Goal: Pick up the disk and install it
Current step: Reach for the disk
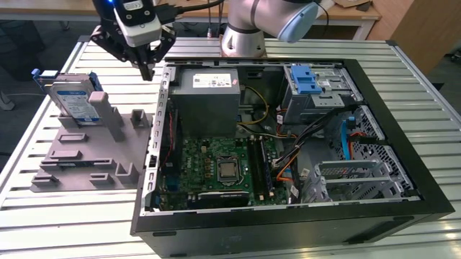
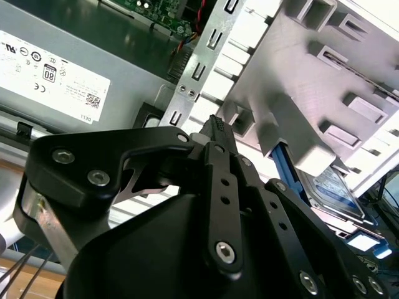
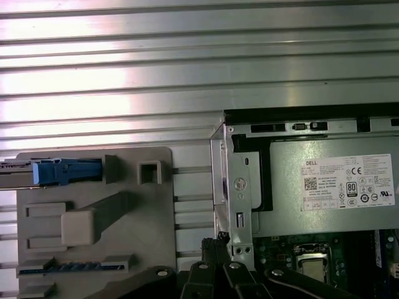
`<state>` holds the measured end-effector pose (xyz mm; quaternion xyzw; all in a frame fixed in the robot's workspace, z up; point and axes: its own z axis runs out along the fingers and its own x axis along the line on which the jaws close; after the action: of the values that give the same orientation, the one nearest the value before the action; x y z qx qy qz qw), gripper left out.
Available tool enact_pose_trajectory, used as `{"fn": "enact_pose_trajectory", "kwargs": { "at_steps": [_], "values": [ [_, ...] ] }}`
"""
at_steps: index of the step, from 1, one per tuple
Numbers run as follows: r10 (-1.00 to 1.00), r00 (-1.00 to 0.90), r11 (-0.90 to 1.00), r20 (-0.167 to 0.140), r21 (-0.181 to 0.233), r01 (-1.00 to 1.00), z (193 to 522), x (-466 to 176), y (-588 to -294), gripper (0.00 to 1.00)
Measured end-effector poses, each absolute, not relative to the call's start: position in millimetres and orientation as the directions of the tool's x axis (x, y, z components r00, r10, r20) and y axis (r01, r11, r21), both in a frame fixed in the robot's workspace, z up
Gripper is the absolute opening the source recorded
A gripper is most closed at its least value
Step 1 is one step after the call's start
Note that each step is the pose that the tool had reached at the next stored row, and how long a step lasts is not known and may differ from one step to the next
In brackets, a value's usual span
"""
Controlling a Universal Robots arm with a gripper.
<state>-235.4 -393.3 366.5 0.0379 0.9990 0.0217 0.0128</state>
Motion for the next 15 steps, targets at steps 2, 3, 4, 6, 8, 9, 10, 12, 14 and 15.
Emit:
{"fn": "enact_pose_trajectory", "kwargs": {
  "at_steps": [2,3,4,6,8,9,10,12,14,15],
  "values": [
    [0.076,-0.997,0.996,-0.024,0.044,0.075,366.1,-236.5,-393.2,0.11],
    [0.076,-0.997,0.996,-0.024,0.044,0.075,365.9,-237.1,-393.3,0.11],
    [0.076,-0.997,0.996,-0.024,0.044,0.075,365.7,-237.7,-393.2,0.11],
    [0.076,-0.997,0.996,-0.024,0.044,0.075,365.4,-238.8,-393.2,0.11],
    [0.076,-0.997,0.996,-0.024,0.044,0.075,365.0,-239.9,-393.2,0.11],
    [0.076,-0.997,0.996,-0.024,0.044,0.075,364.9,-240.4,-393.2,0.11],
    [0.076,-0.997,0.996,-0.024,0.044,0.075,364.7,-241.1,-393.2,0.11],
    [0.076,-0.997,0.996,-0.024,0.044,0.075,364.4,-242.2,-393.2,0.11],
    [0.076,-0.997,0.996,-0.024,0.044,0.075,364.0,-243.4,-393.2,0.11],
    [0.076,-0.997,0.996,-0.024,0.044,0.075,363.9,-244.1,-393.2,0.11]
  ]
}}
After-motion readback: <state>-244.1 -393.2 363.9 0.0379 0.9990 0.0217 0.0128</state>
